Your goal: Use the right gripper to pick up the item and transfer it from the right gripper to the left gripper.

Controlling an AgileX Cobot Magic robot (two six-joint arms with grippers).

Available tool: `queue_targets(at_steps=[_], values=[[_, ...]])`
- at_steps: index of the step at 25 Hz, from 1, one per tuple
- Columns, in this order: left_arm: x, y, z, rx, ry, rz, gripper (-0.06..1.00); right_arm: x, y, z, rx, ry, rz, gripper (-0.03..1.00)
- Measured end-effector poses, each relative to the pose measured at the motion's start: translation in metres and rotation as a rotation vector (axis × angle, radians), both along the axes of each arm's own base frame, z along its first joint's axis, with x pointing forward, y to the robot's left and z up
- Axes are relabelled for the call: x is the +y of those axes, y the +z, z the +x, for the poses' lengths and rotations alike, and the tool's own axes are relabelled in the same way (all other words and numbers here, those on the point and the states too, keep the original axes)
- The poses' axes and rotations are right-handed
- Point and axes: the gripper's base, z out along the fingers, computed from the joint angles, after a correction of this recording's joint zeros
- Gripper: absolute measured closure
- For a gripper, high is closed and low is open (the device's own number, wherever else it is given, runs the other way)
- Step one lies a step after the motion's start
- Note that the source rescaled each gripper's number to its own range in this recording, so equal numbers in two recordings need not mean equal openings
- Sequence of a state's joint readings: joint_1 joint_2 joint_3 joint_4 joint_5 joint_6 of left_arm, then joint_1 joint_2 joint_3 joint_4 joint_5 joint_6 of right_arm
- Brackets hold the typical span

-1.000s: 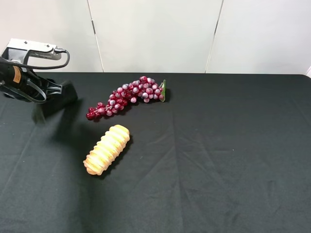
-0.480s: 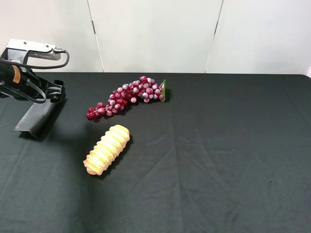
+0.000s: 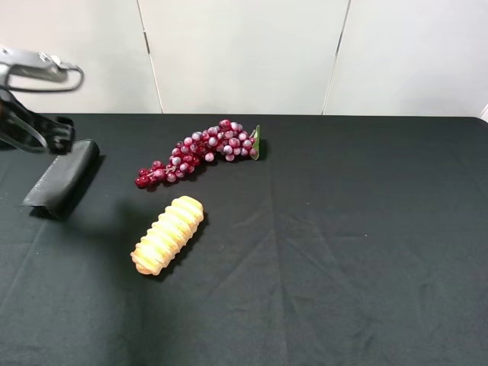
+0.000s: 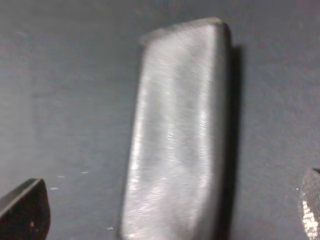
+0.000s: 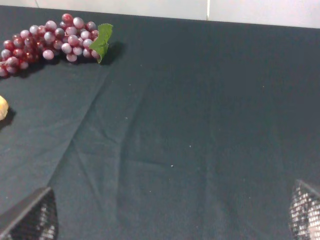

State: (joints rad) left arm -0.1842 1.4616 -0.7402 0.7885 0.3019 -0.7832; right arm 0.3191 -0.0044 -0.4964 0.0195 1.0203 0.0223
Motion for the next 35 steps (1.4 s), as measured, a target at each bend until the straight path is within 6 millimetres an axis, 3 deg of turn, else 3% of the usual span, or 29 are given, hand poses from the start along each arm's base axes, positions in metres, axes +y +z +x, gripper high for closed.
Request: queue_targets(at_steps=[3,8,19,22,25,29,35], values=[[0.006,0.031,-0.016,-0.074,0.008,0.020,-0.06,0.000,0.000,0.000,0.000,0.000,0.000,-0.03],[0.010,0.063,-0.044,-0.098,-0.006,0.010,-0.06,0.000,0.000,0.000,0.000,0.000,0.000,-0.03],[-0.003,0.136,-0.105,0.068,-0.132,-0.205,-0.05,0.000,0.000,0.000,0.000,0.000,0.000,-0.03],[-0.003,0.152,-0.132,0.070,-0.160,-0.250,-0.05,0.000,0.000,0.000,0.000,0.000,0.000,-0.03],[0.004,0.164,-0.178,0.033,-0.173,-0.260,-0.05,0.000,0.000,0.000,0.000,0.000,0.000,-0.03],[0.013,0.177,-0.224,-0.135,-0.207,-0.268,-0.05,0.000,0.000,0.000,0.001,0.001,0.000,-0.03],[0.023,0.176,-0.276,-0.324,-0.242,-0.270,-0.05,0.000,0.000,0.000,0.001,0.001,0.000,-0.03]])
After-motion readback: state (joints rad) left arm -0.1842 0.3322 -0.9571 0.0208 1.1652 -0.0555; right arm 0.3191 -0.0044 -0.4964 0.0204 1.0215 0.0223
